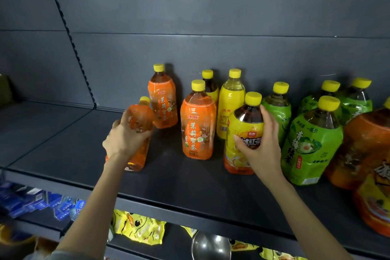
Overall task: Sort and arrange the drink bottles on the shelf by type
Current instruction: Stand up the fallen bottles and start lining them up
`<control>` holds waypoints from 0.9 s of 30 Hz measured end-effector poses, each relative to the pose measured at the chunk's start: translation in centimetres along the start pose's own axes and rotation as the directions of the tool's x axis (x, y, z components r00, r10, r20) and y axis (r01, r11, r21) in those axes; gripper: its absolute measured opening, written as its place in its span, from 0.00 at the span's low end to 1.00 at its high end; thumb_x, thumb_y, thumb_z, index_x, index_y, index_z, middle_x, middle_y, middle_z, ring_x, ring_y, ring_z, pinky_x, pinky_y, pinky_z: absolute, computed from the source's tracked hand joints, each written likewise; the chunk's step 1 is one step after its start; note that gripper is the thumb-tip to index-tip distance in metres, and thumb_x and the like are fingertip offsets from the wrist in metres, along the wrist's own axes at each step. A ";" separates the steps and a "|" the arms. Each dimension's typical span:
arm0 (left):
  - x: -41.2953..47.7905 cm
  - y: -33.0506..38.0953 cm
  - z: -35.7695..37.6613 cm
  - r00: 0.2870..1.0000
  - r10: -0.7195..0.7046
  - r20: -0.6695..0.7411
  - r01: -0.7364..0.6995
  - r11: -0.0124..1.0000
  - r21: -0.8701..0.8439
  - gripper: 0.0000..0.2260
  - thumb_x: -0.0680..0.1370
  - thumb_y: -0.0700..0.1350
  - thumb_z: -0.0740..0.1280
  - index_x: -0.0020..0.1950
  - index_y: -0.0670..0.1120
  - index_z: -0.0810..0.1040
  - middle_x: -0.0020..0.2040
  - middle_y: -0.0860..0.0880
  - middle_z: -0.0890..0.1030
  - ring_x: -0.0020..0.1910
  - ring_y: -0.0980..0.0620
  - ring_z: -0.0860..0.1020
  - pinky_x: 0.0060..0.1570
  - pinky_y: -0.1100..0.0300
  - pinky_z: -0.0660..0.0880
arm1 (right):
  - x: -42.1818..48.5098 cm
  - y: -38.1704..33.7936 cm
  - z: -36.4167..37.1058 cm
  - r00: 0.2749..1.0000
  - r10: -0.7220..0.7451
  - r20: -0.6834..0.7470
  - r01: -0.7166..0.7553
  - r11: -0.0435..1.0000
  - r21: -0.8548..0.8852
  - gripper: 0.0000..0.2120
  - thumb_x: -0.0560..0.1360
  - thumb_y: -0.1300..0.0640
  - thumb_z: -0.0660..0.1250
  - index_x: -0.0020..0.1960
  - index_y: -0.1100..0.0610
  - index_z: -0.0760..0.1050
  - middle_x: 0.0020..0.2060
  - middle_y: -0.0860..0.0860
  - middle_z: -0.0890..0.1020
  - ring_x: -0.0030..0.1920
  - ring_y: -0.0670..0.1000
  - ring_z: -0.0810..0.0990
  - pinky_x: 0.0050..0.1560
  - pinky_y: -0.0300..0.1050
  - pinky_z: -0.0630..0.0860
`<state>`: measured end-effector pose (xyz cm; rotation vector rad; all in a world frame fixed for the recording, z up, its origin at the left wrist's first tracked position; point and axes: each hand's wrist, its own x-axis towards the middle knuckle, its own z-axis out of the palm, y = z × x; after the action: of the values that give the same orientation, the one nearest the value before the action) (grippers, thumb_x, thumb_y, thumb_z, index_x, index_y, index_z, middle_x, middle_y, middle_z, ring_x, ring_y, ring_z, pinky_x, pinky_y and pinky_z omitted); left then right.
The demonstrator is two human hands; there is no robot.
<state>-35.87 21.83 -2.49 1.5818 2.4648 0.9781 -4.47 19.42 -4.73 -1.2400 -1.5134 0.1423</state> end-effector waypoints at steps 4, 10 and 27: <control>-1.8 -0.3 0.5 0.991 0.025 -0.132 -0.039 0.994 -0.106 0.40 0.69 0.62 0.71 0.76 0.59 0.54 0.71 0.45 0.67 0.62 0.37 0.73 0.54 0.39 0.72 | 0.0 0.2 0.0 1.000 -0.019 -0.015 0.019 1.000 -0.002 0.43 0.68 0.48 0.74 0.74 0.42 0.52 0.69 0.50 0.62 0.68 0.52 0.66 0.56 0.46 0.70; -3.7 0.7 1.8 0.971 0.042 -0.234 -0.103 0.961 -0.256 0.42 0.68 0.62 0.72 0.76 0.56 0.55 0.72 0.47 0.66 0.65 0.41 0.71 0.53 0.40 0.73 | 0.0 0.2 0.1 1.000 -0.011 -0.009 0.011 1.000 -0.006 0.43 0.68 0.51 0.75 0.75 0.44 0.53 0.69 0.51 0.62 0.68 0.53 0.66 0.55 0.46 0.70; -5.7 3.5 7.7 0.954 0.144 -0.264 -0.288 0.691 -0.663 0.48 0.69 0.45 0.76 0.77 0.50 0.44 0.73 0.39 0.53 0.72 0.44 0.57 0.67 0.54 0.58 | -0.1 -1.0 -0.4 0.998 0.023 0.053 -0.025 0.999 0.045 0.40 0.71 0.47 0.72 0.71 0.37 0.48 0.72 0.48 0.58 0.68 0.44 0.61 0.58 0.40 0.69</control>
<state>-27.51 21.70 -8.41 1.5407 1.6331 1.8917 -4.80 18.69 -3.94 -1.2269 -1.5333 0.2254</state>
